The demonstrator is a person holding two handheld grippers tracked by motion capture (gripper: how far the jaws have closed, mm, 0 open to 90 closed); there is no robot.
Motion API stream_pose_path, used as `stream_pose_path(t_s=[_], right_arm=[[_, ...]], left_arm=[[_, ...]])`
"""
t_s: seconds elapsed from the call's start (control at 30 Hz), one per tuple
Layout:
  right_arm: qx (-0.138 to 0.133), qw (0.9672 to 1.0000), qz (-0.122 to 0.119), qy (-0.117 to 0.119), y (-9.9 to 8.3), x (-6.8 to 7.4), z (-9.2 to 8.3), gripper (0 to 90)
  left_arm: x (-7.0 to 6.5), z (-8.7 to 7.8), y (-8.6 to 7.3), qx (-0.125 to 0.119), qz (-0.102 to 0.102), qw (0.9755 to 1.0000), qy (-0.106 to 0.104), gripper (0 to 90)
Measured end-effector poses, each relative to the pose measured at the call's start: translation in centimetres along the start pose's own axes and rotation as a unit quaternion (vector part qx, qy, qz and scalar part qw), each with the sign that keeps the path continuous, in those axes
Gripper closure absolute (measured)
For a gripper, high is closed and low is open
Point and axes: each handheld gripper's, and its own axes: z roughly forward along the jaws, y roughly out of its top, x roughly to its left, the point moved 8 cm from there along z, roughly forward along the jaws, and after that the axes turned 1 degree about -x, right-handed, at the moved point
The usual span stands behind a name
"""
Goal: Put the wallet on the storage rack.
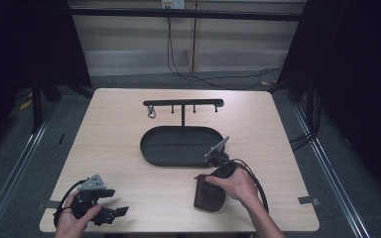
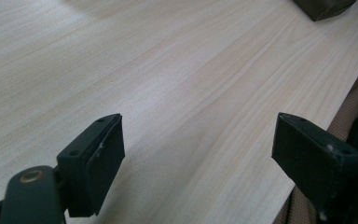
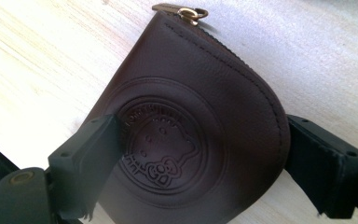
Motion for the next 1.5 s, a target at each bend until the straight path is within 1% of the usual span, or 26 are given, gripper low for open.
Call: stream_pose_path(t_s=[0.07,0.2,0.27,0.3,0.33,0.37,0.4,0.43,0.5,0.57,0.67,0.73,0.77,0.83,0.87,0.9,0.93,0.97,1.0,1.03,1.07,1.1,1.27,1.3,1.4,1.5], right_arm=[[0.001,1.0,0.002,0.004,0.0,0.0,0.0,13.9],[-0.002,1.0,-0.001,-0.004,0.0,0.0,-0.2,17.8],[-0.013,0.9999,0.005,-0.005,0.0,-0.2,-0.6,26.2],[-0.02,0.9997,0.011,-0.002,0.0,-0.4,-0.9,34.7],[-0.029,0.9994,0.016,0.006,0.0,-0.6,-1.2,42.9],[-0.035,0.9991,0.022,0.011,0.0,-0.9,-1.5,46.6],[-0.038,0.9989,0.022,0.015,0.0,-1.1,-1.7,48.1],[-0.038,0.9989,0.024,0.015,0.0,-1.1,-1.7,48.8],[-0.038,0.9989,0.023,0.011,0.1,-1.0,-1.7,49.1],[-0.04,0.9989,0.022,0.005,0.2,-1.0,-2.0,55.1],[-0.047,0.9987,0.021,0.0,0.5,-0.9,-2.9,63.6],[-0.044,0.9988,0.017,-0.013,0.6,-0.8,-3.3,64.0],[-0.045,0.9988,0.015,-0.015,0.7,-0.7,-3.4,66.1],[-0.045,0.9987,0.014,-0.016,0.8,-0.6,-3.7,66.7],[-0.044,0.9987,0.012,-0.021,0.9,-0.6,-3.8,66.9],[-0.046,0.9986,0.013,-0.022,0.9,-0.5,-3.9,69.4],[-0.055,0.9982,0.016,-0.016,1.0,-0.5,-4.2,73.0],[-0.059,0.998,0.016,-0.018,1.1,-0.5,-4.6,79.1],[-0.061,0.9978,0.013,-0.023,1.1,-0.6,-4.9,80.5],[-0.061,0.9979,0.011,-0.016,1.1,-0.5,-5.2,81.1],[-0.061,0.998,0.01,-0.014,1.1,-0.5,-5.4,81.4],[-0.058,0.9981,0.011,-0.019,1.0,-0.4,-5.6,81.7],[-0.061,0.998,0.003,-0.017,1.3,-0.1,-6.3,83.2],[-0.062,0.9979,0.005,-0.015,1.3,0.0,-6.5,83.5],[-0.064,0.9977,0.002,-0.02,1.5,0.0,-7.2,84.0],[-0.059,0.9978,-0.002,-0.03,1.6,0.0,-7.8,84.5]], left_arm=[[0.0,0.0,0.0,0.0,0.0,1.0,0.0,16.8],[0.0,0.1,0.0,0.001,-0.001,1.0,0.001,16.7],[0.0,0.1,0.0,0.0,-0.005,1.0,-0.004,16.8],[-0.1,0.1,0.0,-0.001,-0.007,1.0,-0.006,16.8],[0.0,0.1,0.0,-0.001,-0.009,0.9999,-0.006,16.8],[0.0,0.1,0.0,-0.004,-0.012,0.9999,-0.006,16.8],[0.0,0.0,0.0,-0.003,-0.015,0.9998,-0.011,16.8],[0.1,0.0,0.0,-0.001,-0.013,0.9999,-0.007,16.8],[0.3,0.1,-0.1,0.003,0.005,0.9998,0.02,16.8],[0.0,0.1,-0.1,0.006,0.006,0.9999,0.012,16.8],[0.0,0.2,-0.1,0.006,0.007,0.9999,0.012,16.8],[0.0,0.1,0.0,0.0,0.003,1.0,0.008,16.8],[0.1,0.0,0.0,-0.001,0.002,1.0,0.008,16.8],[0.1,0.0,0.0,-0.002,-0.001,1.0,0.004,16.8],[0.2,0.0,0.1,-0.005,-0.002,1.0,0.006,16.8],[0.1,0.0,0.1,-0.005,-0.001,1.0,0.005,16.7],[0.1,0.0,0.1,-0.003,0.001,1.0,0.004,16.7],[0.1,0.0,0.1,-0.004,0.001,1.0,0.003,16.8],[0.1,0.0,0.1,-0.004,0.003,1.0,0.004,16.8],[0.1,0.0,0.1,-0.003,0.003,1.0,0.004,16.7],[0.1,0.0,0.1,-0.003,0.004,1.0,0.003,16.8],[0.1,0.0,0.1,-0.003,0.003,1.0,0.002,16.8],[0.1,0.0,0.1,-0.004,0.003,1.0,0.0,16.8],[0.1,0.0,0.1,-0.004,0.003,1.0,0.0,16.8],[0.1,-0.1,0.1,-0.004,0.003,1.0,0.0,16.8],[0.1,-0.1,0.1,-0.005,0.002,1.0,-0.001,16.8]])
